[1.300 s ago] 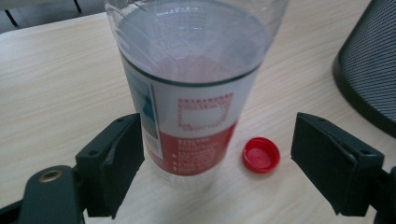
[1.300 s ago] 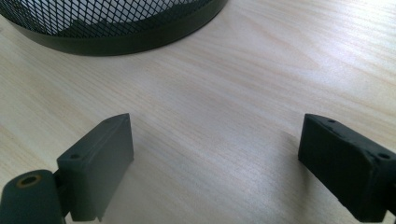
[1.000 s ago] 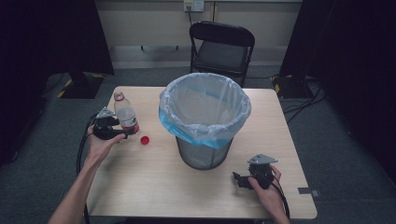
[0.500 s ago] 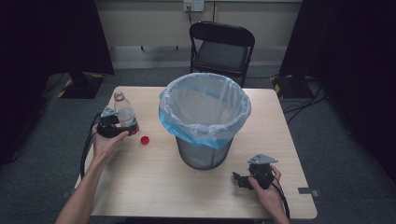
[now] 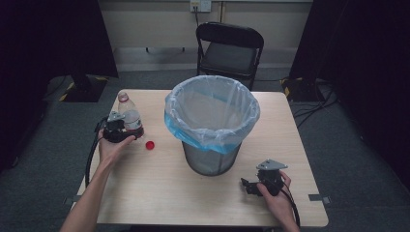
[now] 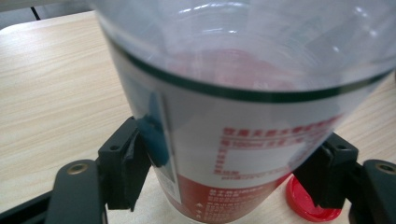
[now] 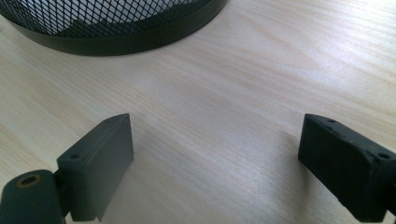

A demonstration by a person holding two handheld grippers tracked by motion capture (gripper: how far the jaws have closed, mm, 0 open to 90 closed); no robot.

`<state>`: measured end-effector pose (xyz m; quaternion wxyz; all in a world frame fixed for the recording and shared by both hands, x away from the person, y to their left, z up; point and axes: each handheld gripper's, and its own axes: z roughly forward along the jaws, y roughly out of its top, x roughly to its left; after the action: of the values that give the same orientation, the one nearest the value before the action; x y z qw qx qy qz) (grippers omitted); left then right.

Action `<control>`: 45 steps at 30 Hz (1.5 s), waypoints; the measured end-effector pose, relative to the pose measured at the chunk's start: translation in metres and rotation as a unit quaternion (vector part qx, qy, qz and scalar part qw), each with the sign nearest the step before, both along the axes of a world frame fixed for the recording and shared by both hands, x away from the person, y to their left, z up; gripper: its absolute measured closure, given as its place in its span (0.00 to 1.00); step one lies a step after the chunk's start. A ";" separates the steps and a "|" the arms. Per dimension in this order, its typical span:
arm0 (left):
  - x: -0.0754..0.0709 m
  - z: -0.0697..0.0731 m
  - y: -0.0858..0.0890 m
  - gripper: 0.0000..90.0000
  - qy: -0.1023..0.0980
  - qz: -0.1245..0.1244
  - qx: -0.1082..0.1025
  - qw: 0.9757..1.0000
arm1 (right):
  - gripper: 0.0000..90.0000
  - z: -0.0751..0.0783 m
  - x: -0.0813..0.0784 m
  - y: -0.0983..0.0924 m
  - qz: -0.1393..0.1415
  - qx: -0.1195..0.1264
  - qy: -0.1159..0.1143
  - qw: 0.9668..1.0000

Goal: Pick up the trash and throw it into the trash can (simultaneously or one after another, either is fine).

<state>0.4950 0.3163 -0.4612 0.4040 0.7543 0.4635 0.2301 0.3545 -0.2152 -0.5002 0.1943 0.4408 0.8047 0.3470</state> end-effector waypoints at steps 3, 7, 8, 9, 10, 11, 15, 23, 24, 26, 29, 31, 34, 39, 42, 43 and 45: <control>0.000 0.001 0.001 0.31 0.001 0.001 -0.014 1.000 | 0.10 0.000 0.000 0.000 0.000 0.000 0.000 1.000; -0.003 0.004 0.001 0.31 -0.002 -0.008 -0.023 1.000 | 0.10 0.000 0.000 0.000 0.000 0.000 0.000 1.000; -0.003 0.005 0.001 0.31 -0.002 -0.012 -0.029 1.000 | 0.10 0.000 0.000 0.000 0.000 0.000 0.000 1.000; -0.004 0.005 0.001 0.31 -0.003 -0.015 -0.036 0.999 | 0.10 0.000 0.000 0.000 0.000 0.000 0.000 1.000; -0.004 0.006 0.001 0.31 -0.004 -0.017 -0.039 0.999 | 0.10 0.000 0.000 0.000 0.000 0.000 0.000 1.000; -0.005 0.007 0.001 0.31 -0.003 -0.021 -0.044 0.999 | 0.10 0.000 0.000 0.000 0.000 0.000 0.000 1.000; -0.008 0.011 0.000 0.31 -0.006 -0.026 -0.057 0.998 | 0.10 0.000 0.000 0.000 0.000 0.000 0.000 1.000; -0.012 0.019 -0.004 0.31 -0.016 -0.035 -0.075 0.996 | 0.11 0.000 0.000 0.000 0.000 0.000 0.000 1.000; -0.013 0.021 -0.004 0.31 -0.017 -0.038 -0.080 0.996 | 0.10 0.000 0.000 0.000 0.000 0.000 0.000 1.000; -0.015 0.023 -0.005 0.31 -0.018 -0.047 -0.084 0.995 | 0.11 0.000 0.000 0.000 0.000 0.000 0.000 1.000; -0.020 0.027 -0.006 0.31 -0.023 -0.053 -0.079 0.995 | 0.11 0.000 0.000 0.000 0.000 -0.001 0.000 1.000; -0.022 0.031 -0.007 0.31 -0.029 -0.058 -0.084 0.994 | 0.11 0.000 0.000 0.000 0.000 -0.001 0.000 1.000; -0.026 0.038 -0.008 0.31 -0.036 -0.067 -0.086 0.993 | 0.11 0.000 0.000 0.000 0.000 0.000 0.000 1.000; -0.030 0.054 -0.013 0.31 -0.053 -0.083 -0.090 0.991 | 0.11 0.000 0.000 0.000 0.000 0.000 0.000 1.000; -0.033 0.062 -0.016 0.31 -0.064 -0.089 -0.098 0.989 | 0.11 0.000 0.000 0.000 0.000 -0.001 0.000 1.000; -0.034 0.064 -0.017 0.31 -0.065 -0.090 -0.098 0.989 | 0.11 0.000 0.000 0.000 0.000 -0.001 0.000 1.000; -0.036 0.068 -0.019 0.31 -0.070 -0.094 -0.094 0.989 | 0.11 0.000 0.000 0.000 0.000 -0.001 0.000 1.000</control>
<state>0.4588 0.2973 -0.3929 0.5246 0.7352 0.3806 0.1982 0.3545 -0.2153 -0.5002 0.1950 0.4402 0.8051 0.3463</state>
